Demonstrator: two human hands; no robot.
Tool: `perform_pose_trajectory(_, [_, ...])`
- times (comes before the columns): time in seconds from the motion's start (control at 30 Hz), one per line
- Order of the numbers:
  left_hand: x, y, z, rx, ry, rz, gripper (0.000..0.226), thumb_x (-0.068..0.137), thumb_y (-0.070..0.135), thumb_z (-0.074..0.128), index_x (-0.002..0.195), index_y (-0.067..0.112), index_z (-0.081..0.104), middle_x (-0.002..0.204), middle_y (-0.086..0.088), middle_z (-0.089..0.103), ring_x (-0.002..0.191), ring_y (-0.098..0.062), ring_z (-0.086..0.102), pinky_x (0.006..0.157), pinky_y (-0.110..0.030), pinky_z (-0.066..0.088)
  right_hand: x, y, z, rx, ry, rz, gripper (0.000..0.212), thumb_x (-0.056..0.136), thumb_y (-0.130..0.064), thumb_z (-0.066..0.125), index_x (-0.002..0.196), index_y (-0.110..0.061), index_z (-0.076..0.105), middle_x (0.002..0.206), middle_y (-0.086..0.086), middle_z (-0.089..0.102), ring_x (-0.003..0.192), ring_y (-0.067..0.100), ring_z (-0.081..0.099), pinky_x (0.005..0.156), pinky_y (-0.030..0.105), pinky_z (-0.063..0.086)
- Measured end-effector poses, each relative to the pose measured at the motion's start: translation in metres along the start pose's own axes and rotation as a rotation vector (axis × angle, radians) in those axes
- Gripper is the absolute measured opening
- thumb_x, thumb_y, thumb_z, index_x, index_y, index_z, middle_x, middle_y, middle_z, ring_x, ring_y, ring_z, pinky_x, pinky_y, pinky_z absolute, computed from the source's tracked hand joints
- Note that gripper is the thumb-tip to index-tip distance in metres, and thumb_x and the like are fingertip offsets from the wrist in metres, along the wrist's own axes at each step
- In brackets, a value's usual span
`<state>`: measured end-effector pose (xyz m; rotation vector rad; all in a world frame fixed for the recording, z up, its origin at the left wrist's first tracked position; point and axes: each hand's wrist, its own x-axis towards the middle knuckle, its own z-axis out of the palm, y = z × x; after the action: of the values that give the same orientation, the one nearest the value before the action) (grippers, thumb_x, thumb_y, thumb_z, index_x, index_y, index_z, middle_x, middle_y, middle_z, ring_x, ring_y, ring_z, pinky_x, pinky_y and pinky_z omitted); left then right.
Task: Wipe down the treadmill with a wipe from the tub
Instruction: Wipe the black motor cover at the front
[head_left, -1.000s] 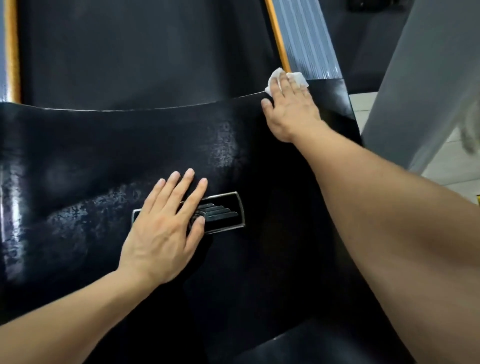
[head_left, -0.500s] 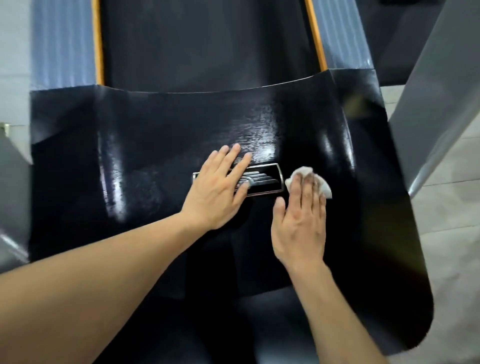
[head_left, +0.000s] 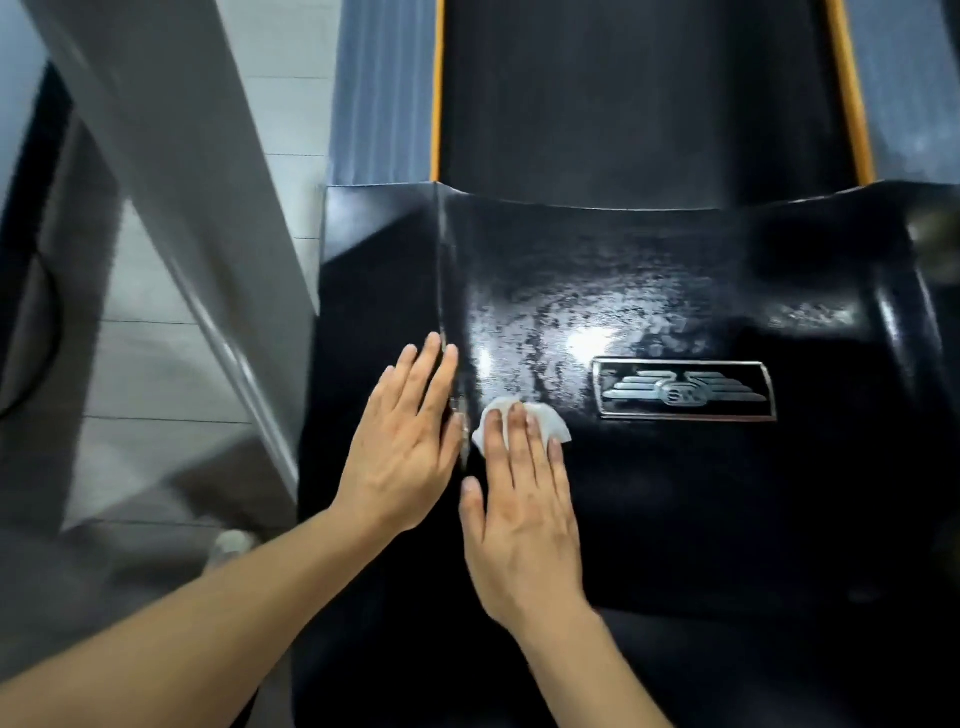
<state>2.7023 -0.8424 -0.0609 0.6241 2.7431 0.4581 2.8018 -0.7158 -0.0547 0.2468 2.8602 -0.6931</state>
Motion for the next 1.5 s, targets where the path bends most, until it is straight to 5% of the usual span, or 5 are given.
perform_pose_trajectory(0.63, [-0.060,-0.107,-0.008,-0.046,-0.118,0.037,0.069,0.103,0.041,0.026,0.163,0.021,-0.002,0.171,-0.001,-0.007,0.157,-0.013,-0.005,0.126,-0.027,0.005,0.294,-0.086,0.025,-0.287,0.007,-0.111,0.065,0.108,-0.031,0.025,0.160,-0.003,-0.002,0.168,0.016,-0.005,0.156,0.027,-0.007,0.127,0.041,-0.003])
perform_pose_trajectory(0.8, [-0.057,-0.106,-0.008,0.023,-0.150,0.051,0.070,0.104,0.042,0.023,0.163,0.016,-0.006,0.170,-0.008,-0.011,0.157,-0.020,-0.005,0.127,-0.033,0.007,0.305,-0.130,0.042,-0.333,-0.161,-0.436,0.063,0.107,-0.038,0.022,0.161,-0.010,0.005,0.170,0.009,0.001,0.157,0.020,-0.002,0.127,0.040,-0.001])
perform_pose_trajectory(1.0, [-0.058,-0.103,-0.013,-0.074,-0.175,0.031,0.071,0.103,0.044,0.017,0.160,0.022,-0.018,0.167,-0.001,-0.027,0.154,-0.013,-0.022,0.125,-0.030,-0.004,0.293,-0.085,0.018,-0.312,0.037,0.076,0.066,0.107,-0.042,0.019,0.161,-0.007,0.003,0.169,0.015,0.001,0.156,0.028,0.002,0.126,0.045,-0.002])
perform_pose_trajectory(1.17, [-0.056,-0.108,-0.013,-0.029,-0.165,0.046,0.070,0.102,0.041,0.020,0.162,0.019,-0.009,0.170,-0.005,-0.014,0.157,-0.017,-0.010,0.127,-0.032,0.005,0.260,-0.129,0.046,-0.356,-0.166,-0.357,0.063,0.107,-0.038,0.023,0.162,-0.013,0.006,0.169,0.009,0.003,0.157,0.023,0.001,0.126,0.040,0.000])
perform_pose_trajectory(1.5, [-0.082,-0.107,-0.005,-0.118,-0.114,0.021,0.066,0.104,0.037,0.029,0.163,0.012,0.012,0.170,-0.012,0.010,0.157,-0.021,0.010,0.126,-0.036,0.020,0.210,-0.128,0.044,-0.415,-0.218,-0.266,0.073,0.103,-0.041,0.030,0.161,-0.010,-0.001,0.169,0.011,-0.007,0.156,0.023,-0.008,0.126,0.040,-0.007])
